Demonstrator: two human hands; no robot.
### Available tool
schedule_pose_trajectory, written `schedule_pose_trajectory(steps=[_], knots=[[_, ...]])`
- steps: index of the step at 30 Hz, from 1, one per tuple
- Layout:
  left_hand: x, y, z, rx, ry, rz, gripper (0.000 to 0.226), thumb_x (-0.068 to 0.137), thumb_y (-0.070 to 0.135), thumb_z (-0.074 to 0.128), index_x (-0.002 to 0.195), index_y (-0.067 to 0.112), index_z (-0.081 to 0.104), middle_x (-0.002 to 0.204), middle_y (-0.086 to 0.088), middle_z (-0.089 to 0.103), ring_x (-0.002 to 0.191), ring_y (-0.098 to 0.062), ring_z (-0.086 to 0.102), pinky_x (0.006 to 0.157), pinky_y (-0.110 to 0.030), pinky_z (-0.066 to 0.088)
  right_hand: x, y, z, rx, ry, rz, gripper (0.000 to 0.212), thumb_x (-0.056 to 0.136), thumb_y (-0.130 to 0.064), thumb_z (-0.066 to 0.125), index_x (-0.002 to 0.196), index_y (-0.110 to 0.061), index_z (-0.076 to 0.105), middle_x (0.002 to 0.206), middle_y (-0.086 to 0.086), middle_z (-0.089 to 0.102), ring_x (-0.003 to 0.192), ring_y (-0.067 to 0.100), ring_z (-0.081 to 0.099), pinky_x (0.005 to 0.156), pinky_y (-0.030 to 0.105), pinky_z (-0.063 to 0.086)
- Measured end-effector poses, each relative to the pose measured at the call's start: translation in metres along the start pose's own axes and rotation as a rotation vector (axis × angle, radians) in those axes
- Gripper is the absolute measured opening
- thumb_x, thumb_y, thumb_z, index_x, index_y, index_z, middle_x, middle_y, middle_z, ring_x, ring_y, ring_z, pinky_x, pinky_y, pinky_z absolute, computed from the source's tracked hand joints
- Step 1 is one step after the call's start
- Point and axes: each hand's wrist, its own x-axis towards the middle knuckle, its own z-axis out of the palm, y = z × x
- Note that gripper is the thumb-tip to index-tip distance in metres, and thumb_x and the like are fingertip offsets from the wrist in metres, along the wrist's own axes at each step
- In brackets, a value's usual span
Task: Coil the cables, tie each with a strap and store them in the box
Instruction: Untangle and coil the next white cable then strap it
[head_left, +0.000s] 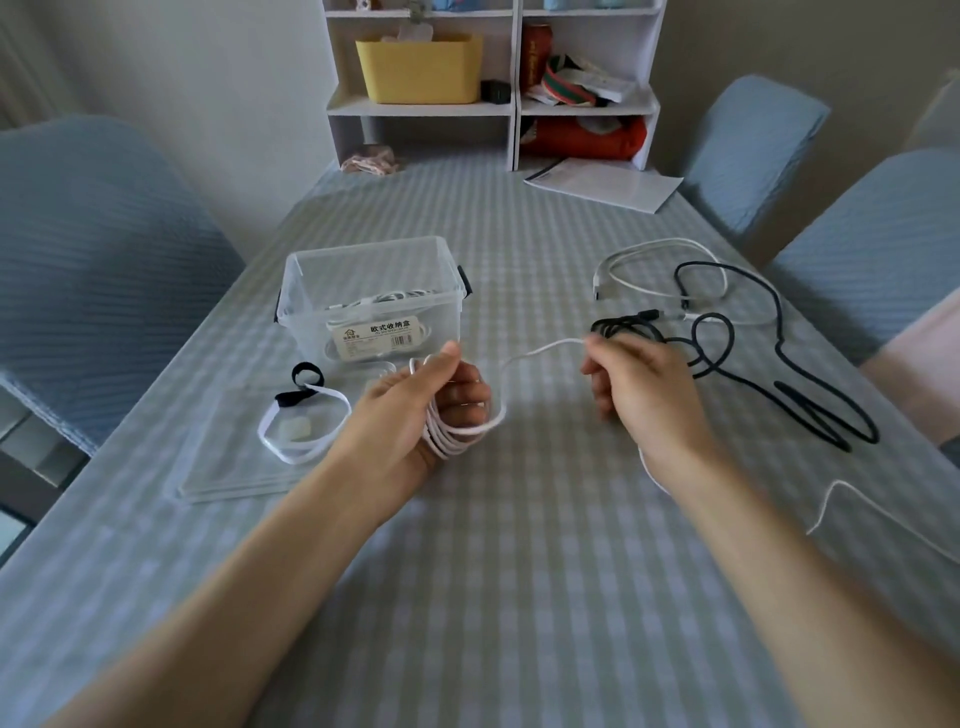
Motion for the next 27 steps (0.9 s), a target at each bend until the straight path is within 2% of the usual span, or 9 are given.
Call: schedule_pose_trajectory(steps=[3, 5, 7, 9, 12, 14, 17, 20, 27], knots=[[-0.003, -0.002, 0.002, 0.036, 0.011, 0.031, 0.037, 0.099, 0.025, 0.057, 0.066, 0.009, 0.062, 0.054, -0.002, 0.05, 0.044, -0.012, 0.048, 0.046, -0.021, 0.045, -0.003, 0.004, 0.001, -0.228, -0.048, -0.11, 0.019, 0.091, -0.019, 0.061, 0.074, -0.017, 0.069, 0.062, -0.005, 0.066, 0.055, 0.013, 0.058, 0.06, 0.032, 0.048], [-0.004, -0.003, 0.004, 0.063, 0.025, 0.054, 0.036, 0.1, 0.026, 0.055, 0.068, 0.009, 0.06, 0.048, 0.002, 0.042, 0.039, -0.01, 0.042, 0.046, -0.022, 0.04, -0.009, 0.003, 0.005, -0.345, -0.11, -0.191, 0.015, 0.092, -0.016, 0.058, 0.084, -0.021, 0.07, 0.074, -0.006, 0.07, 0.064, 0.009, 0.063, 0.062, 0.023, 0.049], [-0.005, -0.003, 0.005, 0.099, 0.034, 0.074, 0.035, 0.101, 0.028, 0.053, 0.071, 0.01, 0.058, 0.046, 0.004, 0.035, 0.038, -0.009, 0.035, 0.048, -0.022, 0.034, -0.014, -0.001, 0.01, -0.341, -0.201, -0.215, 0.015, 0.091, -0.021, 0.056, 0.092, -0.028, 0.07, 0.085, -0.008, 0.072, 0.073, 0.004, 0.065, 0.064, 0.015, 0.046], [-0.006, -0.001, 0.006, 0.11, 0.049, 0.073, 0.035, 0.101, 0.03, 0.053, 0.071, 0.012, 0.057, 0.045, 0.005, 0.032, 0.038, -0.008, 0.03, 0.048, -0.021, 0.031, -0.016, -0.003, 0.014, -0.283, -0.291, -0.21, 0.015, 0.086, -0.031, 0.056, 0.093, -0.035, 0.069, 0.089, -0.011, 0.072, 0.079, 0.004, 0.066, 0.07, 0.019, 0.047], [-0.01, 0.004, 0.007, 0.072, 0.047, 0.047, 0.034, 0.1, 0.032, 0.054, 0.073, 0.013, 0.057, 0.045, 0.006, 0.032, 0.037, -0.008, 0.032, 0.047, -0.021, 0.035, -0.022, -0.011, 0.013, -0.264, -0.417, -0.127, 0.014, 0.091, -0.037, 0.065, 0.085, -0.027, 0.073, 0.071, -0.012, 0.069, 0.065, 0.002, 0.06, 0.066, 0.025, 0.044], [-0.014, 0.007, 0.008, -0.02, 0.015, 0.005, 0.032, 0.098, 0.032, 0.055, 0.073, 0.013, 0.056, 0.044, 0.007, 0.033, 0.037, -0.008, 0.038, 0.046, -0.021, 0.042, -0.025, -0.015, 0.01, -0.316, -0.468, -0.065, 0.023, 0.091, -0.038, 0.068, 0.077, -0.019, 0.073, 0.051, -0.014, 0.056, 0.049, -0.002, 0.049, 0.058, 0.018, 0.036], [-0.019, 0.014, 0.006, -0.228, -0.064, -0.063, 0.025, 0.091, 0.032, 0.059, 0.073, 0.015, 0.057, 0.042, 0.011, 0.034, 0.038, -0.004, 0.044, 0.047, -0.02, 0.047, -0.021, -0.017, 0.005, -0.291, -0.418, 0.074, 0.025, 0.091, -0.033, 0.069, 0.071, -0.017, 0.069, 0.04, -0.015, 0.04, 0.038, 0.003, 0.037, 0.05, 0.022, 0.024], [-0.023, 0.021, -0.001, -0.322, -0.179, -0.044, 0.025, 0.091, 0.035, 0.054, 0.074, 0.017, 0.057, 0.039, 0.011, 0.033, 0.033, -0.003, 0.038, 0.045, -0.018, 0.044, -0.015, -0.015, 0.0, -0.128, -0.311, 0.187, 0.022, 0.088, -0.024, 0.072, 0.069, -0.014, 0.065, 0.045, -0.007, 0.033, 0.043, 0.012, 0.023, 0.047, 0.024, 0.015], [-0.031, 0.014, 0.007, 0.235, -0.248, 0.046, 0.028, 0.085, 0.03, 0.057, 0.063, 0.013, 0.062, 0.037, 0.001, 0.029, 0.033, -0.01, 0.017, 0.044, -0.024, 0.022, -0.016, -0.015, 0.008, -0.15, -0.223, 0.127, 0.026, 0.088, -0.03, 0.072, 0.068, -0.014, 0.066, 0.054, -0.007, 0.056, 0.04, 0.005, 0.037, 0.041, 0.018, 0.028]])
